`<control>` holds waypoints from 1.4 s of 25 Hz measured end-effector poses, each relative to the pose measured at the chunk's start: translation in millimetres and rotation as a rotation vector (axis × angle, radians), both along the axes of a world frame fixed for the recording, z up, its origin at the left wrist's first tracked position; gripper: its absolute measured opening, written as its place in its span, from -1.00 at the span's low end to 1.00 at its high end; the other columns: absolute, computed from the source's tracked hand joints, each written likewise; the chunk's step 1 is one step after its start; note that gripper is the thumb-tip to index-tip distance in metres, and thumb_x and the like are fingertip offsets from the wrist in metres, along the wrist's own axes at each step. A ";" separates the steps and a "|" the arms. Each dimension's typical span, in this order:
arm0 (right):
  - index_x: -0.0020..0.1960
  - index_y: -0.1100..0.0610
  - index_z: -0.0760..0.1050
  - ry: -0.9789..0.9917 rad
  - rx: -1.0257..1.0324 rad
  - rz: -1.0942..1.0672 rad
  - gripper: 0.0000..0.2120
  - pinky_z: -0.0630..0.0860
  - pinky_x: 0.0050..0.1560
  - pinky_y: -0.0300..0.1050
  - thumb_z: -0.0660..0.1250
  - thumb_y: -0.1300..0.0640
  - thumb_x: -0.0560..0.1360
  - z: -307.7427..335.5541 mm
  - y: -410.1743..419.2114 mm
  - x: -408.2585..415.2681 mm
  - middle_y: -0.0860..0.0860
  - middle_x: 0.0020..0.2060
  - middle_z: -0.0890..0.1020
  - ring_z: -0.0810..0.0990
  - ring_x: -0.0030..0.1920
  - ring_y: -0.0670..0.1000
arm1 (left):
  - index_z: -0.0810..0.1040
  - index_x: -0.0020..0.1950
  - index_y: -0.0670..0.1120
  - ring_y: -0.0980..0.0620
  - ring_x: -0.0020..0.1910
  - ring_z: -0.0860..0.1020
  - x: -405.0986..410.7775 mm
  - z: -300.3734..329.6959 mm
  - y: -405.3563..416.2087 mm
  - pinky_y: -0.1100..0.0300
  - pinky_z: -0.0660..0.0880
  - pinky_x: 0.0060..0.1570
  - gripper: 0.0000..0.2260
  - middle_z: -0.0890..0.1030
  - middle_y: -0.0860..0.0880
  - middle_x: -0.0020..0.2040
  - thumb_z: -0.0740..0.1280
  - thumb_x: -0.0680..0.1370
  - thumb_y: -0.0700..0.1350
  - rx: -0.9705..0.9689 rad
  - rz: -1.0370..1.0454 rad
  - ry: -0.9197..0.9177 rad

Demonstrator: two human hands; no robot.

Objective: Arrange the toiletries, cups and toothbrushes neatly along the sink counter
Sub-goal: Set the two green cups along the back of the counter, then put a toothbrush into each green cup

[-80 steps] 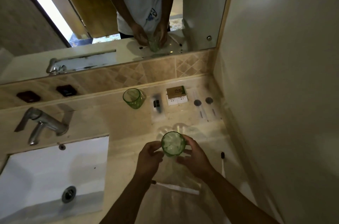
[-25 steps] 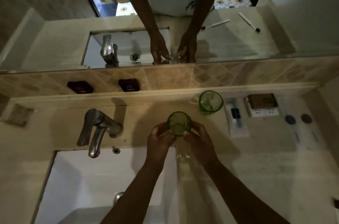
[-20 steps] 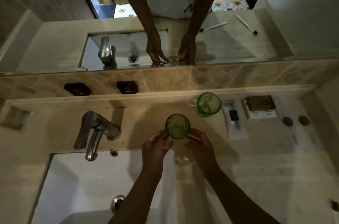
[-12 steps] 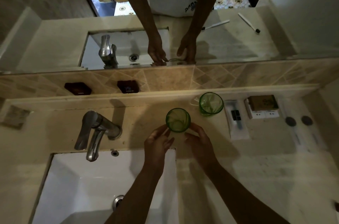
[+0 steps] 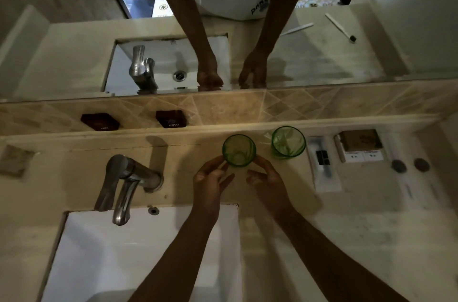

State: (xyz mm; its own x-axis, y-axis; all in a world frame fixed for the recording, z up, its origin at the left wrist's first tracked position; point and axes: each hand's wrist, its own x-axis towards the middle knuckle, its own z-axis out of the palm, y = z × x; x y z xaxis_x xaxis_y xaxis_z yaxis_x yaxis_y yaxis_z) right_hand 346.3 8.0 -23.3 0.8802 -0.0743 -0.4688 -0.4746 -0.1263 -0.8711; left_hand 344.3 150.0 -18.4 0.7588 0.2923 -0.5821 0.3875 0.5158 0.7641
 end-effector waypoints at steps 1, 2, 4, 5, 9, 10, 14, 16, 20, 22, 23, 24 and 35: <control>0.35 -0.14 0.46 0.001 0.007 0.001 -0.46 0.59 -0.07 -0.24 0.34 0.28 0.45 0.1 0.9 1.6 -0.03 0.07 0.66 0.64 0.06 -0.12 | 0.63 0.14 -0.20 -0.09 0.18 0.64 2.1 0.2 0.6 -0.15 0.59 0.18 -0.64 0.65 -0.19 0.21 0.13 0.56 -0.45 0.002 0.005 0.001; 0.35 -0.14 0.46 0.001 0.013 0.003 -0.46 0.60 -0.03 -0.20 0.34 0.29 0.46 0.2 1.8 3.1 -0.03 0.08 0.66 0.64 0.09 -0.11 | 0.64 0.13 -0.19 -0.09 0.18 0.64 3.7 0.5 1.1 -0.16 0.59 0.18 -0.64 0.65 -0.19 0.21 0.12 0.56 -0.45 0.005 0.007 0.000; 0.35 -0.13 0.46 -0.006 0.017 -0.001 -0.47 0.63 -0.02 -0.19 0.35 0.29 0.47 -0.9 3.7 6.0 -0.04 0.09 0.65 0.64 0.08 -0.11 | 0.64 0.15 -0.20 -0.09 0.20 0.63 6.0 2.4 2.0 -0.16 0.59 0.19 -0.64 0.65 -0.18 0.20 0.12 0.57 -0.45 0.007 0.005 -0.003; 0.35 -0.13 0.46 -0.013 0.017 -0.005 -0.47 0.62 -0.05 -0.23 0.35 0.29 0.47 -1.5 4.2 7.1 -0.05 0.09 0.65 0.65 0.06 -0.12 | 0.63 0.17 -0.22 -0.10 0.21 0.63 7.1 3.2 2.1 -0.17 0.58 0.19 -0.64 0.64 -0.19 0.21 0.11 0.57 -0.45 0.005 0.003 -0.004; 0.34 -0.13 0.47 -0.013 0.011 -0.034 -0.49 0.63 -0.02 -0.17 0.35 0.29 0.48 -2.9 4.0 12.4 -0.03 0.07 0.67 0.65 0.05 -0.11 | 0.60 0.23 -0.27 -0.10 0.22 0.62 11.2 3.4 0.5 -0.18 0.57 0.21 -0.65 0.65 -0.17 0.19 0.11 0.59 -0.45 -0.011 0.009 0.004; 0.34 -0.13 0.48 -0.009 0.010 -0.041 -0.49 0.64 0.03 -0.10 0.35 0.29 0.47 -3.7 3.9 13.6 -0.01 0.06 0.67 0.66 0.05 -0.09 | 0.60 0.23 -0.27 -0.10 0.22 0.62 12.1 3.5 0.2 -0.18 0.57 0.21 -0.65 0.66 -0.16 0.18 0.11 0.59 -0.44 -0.013 0.011 0.004; 0.36 -0.08 0.46 -0.008 -0.004 -0.049 -0.47 0.62 0.03 -0.11 0.35 0.31 0.47 -5.3 5.4 17.1 0.04 0.04 0.69 0.66 0.06 -0.08 | 0.60 0.21 -0.28 -0.11 0.18 0.64 15.0 2.7 -0.7 -0.15 0.57 0.23 -0.66 0.67 -0.14 0.14 0.11 0.59 -0.45 0.001 0.009 0.005; 0.36 -0.09 0.46 -0.008 -0.002 -0.046 -0.46 0.59 -0.05 -0.21 0.35 0.31 0.47 -7.8 5.6 17.1 0.04 0.03 0.69 0.66 0.03 -0.09 | 0.60 0.22 -0.29 -0.10 0.18 0.64 14.4 2.2 -0.9 -0.14 0.57 0.22 -0.66 0.67 -0.15 0.15 0.12 0.59 -0.45 0.004 0.005 0.001; 0.38 -0.12 0.43 -0.001 0.001 -0.047 -0.46 0.54 -0.20 -0.36 0.36 0.27 0.47 -9.5 5.4 16.7 -0.01 0.08 0.67 0.67 -0.01 -0.09 | 0.62 0.18 -0.24 -0.10 0.15 0.65 14.0 -1.2 -0.1 -0.09 0.59 0.19 -0.70 0.66 -0.16 0.17 0.15 0.59 -0.42 0.052 -0.010 -0.014; 0.45 -0.10 0.34 0.006 -0.001 -0.026 -0.42 0.53 -0.15 -0.37 0.36 0.23 0.50 -3.5 5.6 16.5 -0.13 0.21 0.57 0.60 0.01 -0.18 | 0.64 0.11 -0.16 -0.12 0.15 0.64 12.8 -5.1 -0.4 -0.08 0.58 0.20 -0.73 0.65 -0.16 0.16 0.20 0.59 -0.39 0.104 -0.010 0.021; 0.48 -0.10 0.29 0.020 -0.007 -0.021 -0.40 0.55 -0.06 -0.31 0.36 0.21 0.51 -1.4 5.5 14.6 -0.18 0.25 0.51 0.57 0.03 -0.19 | 0.64 0.07 -0.12 -0.13 0.14 0.63 10.3 -6.6 -0.9 -0.08 0.58 0.20 -0.75 0.64 -0.15 0.16 0.23 0.59 -0.37 0.126 -0.015 0.050; 0.50 -0.10 0.27 0.035 -0.020 -0.017 -0.39 0.56 0.05 -0.20 0.36 0.19 0.51 -0.6 3.6 11.5 -0.19 0.26 0.47 0.56 0.07 -0.16 | 0.64 0.06 -0.08 -0.13 0.13 0.63 6.2 -8.8 -1.8 -0.06 0.59 0.19 -0.76 0.64 -0.14 0.15 0.26 0.59 -0.35 0.159 -0.039 0.076; 0.05 -0.01 0.62 0.023 -0.389 -0.021 -0.84 0.62 -0.07 -0.14 0.35 0.20 0.54 6.6 -98.3 -119.6 -0.03 -0.08 0.69 0.67 -0.13 -0.03 | 0.16 0.60 -0.14 -0.04 0.60 0.12 -106.3 -12.2 -54.3 0.19 0.10 0.50 -0.43 0.15 -0.10 0.63 0.23 0.61 -0.11 1.091 -1.156 -0.031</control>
